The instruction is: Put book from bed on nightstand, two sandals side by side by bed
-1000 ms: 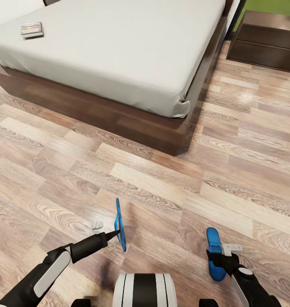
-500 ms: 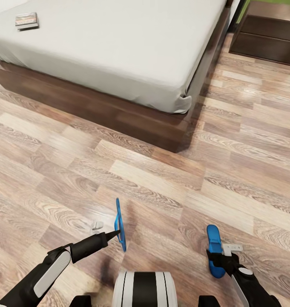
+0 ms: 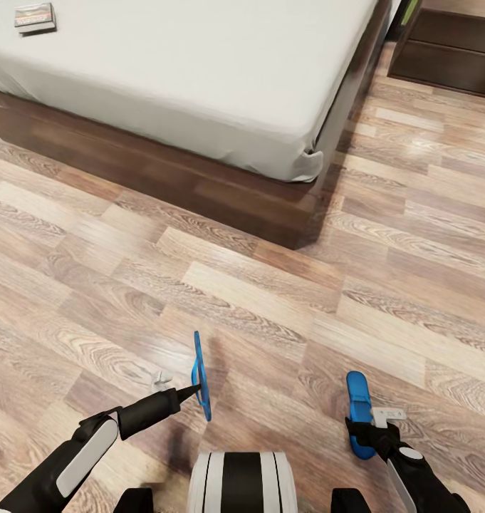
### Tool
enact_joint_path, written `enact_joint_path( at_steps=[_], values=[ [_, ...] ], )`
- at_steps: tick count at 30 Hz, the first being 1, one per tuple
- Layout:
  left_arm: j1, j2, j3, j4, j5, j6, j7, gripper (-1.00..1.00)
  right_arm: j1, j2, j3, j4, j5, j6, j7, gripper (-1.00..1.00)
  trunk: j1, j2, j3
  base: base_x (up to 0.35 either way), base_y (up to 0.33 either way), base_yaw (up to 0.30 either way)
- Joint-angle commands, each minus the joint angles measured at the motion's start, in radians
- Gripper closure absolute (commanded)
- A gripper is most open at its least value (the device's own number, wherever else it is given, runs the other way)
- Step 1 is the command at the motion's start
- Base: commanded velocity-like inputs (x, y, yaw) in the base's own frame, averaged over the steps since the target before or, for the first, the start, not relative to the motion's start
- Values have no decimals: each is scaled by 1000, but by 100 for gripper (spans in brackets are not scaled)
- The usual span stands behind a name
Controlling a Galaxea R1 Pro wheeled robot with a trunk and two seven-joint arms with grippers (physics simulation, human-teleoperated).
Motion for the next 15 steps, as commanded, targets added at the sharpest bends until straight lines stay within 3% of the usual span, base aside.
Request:
enact_joint_path(
  at_steps=[1, 8, 15],
  values=[
    [0, 1, -2, 0, 9, 7, -2, 100, 0, 1, -6, -2, 7, 6, 8, -100, 0, 0, -1, 0, 0, 0],
    [0, 1, -2, 0, 9, 7, -2, 100, 0, 1, -6, -2, 7, 5, 8, -100, 0, 0, -1, 0, 0, 0],
    [0, 1, -2, 0, 9, 7, -2, 100, 0, 1, -6, -2, 7, 6, 8, -100, 2, -1, -20, 0, 0, 0]
  ],
)
